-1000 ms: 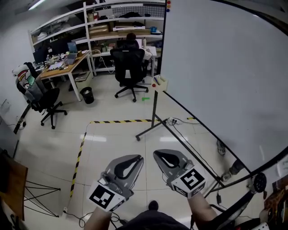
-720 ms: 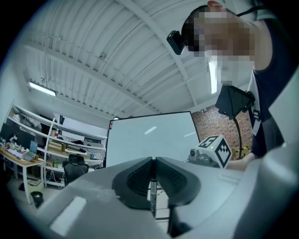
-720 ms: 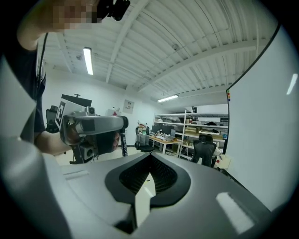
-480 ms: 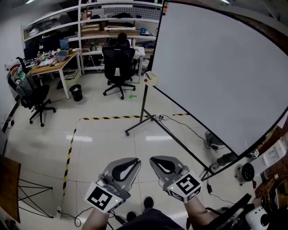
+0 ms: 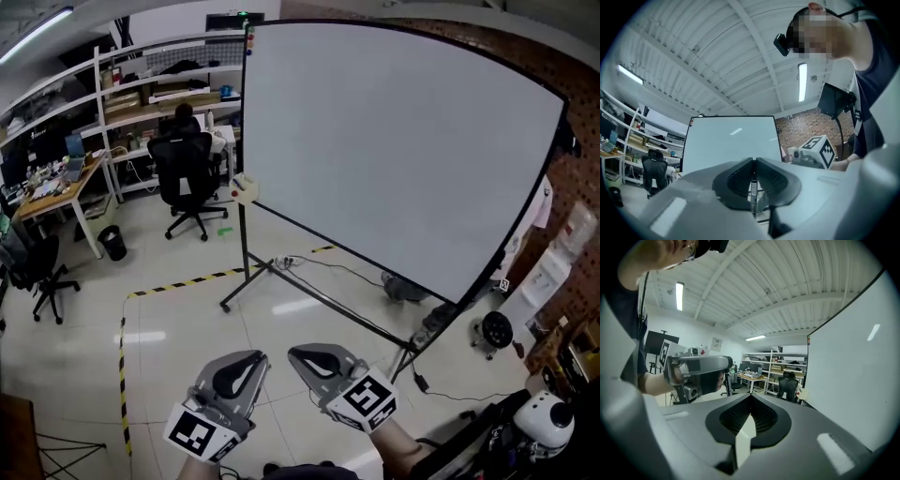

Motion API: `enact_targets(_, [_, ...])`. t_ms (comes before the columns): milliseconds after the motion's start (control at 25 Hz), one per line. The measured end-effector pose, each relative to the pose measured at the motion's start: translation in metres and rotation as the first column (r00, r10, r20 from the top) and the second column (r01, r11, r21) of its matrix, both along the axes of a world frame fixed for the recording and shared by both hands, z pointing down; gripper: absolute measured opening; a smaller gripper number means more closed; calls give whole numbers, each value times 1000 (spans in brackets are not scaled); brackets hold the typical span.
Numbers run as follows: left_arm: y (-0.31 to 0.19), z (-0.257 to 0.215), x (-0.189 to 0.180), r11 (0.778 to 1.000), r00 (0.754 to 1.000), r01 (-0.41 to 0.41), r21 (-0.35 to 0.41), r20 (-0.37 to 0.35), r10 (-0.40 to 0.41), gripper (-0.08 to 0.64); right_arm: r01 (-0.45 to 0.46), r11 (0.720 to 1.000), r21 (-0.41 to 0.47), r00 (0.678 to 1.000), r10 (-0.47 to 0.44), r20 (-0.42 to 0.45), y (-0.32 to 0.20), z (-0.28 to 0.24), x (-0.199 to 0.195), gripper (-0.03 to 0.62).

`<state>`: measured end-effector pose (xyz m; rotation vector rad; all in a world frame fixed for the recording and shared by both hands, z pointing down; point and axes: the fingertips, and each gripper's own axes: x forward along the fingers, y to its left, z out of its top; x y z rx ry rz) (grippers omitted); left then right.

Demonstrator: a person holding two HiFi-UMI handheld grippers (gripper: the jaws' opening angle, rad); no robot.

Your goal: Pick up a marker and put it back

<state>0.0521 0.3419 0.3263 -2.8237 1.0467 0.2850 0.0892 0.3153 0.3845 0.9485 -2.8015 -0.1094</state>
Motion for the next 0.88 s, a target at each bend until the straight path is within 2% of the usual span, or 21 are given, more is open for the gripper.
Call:
enact_targets(240, [-5,-2,76,996,996,-84,17,40,83,26,-85,996,2,996,85,13,0,-3,84,0])
enact_targets(360, [1,-7,108,992,992,-121,21,38,120,25,-118,993,4,993,118,22,3,-3,117,0])
enact_targets(640, [8,-7,163,983,981,-180,33,79,177,25,-148,989,-2,988,147,44,8,-1,169,0])
enact_targets(880, [15,-5,184,981,981,-192,0,41,191,25,-160,987,-16,986,161,48,15,8,190,0])
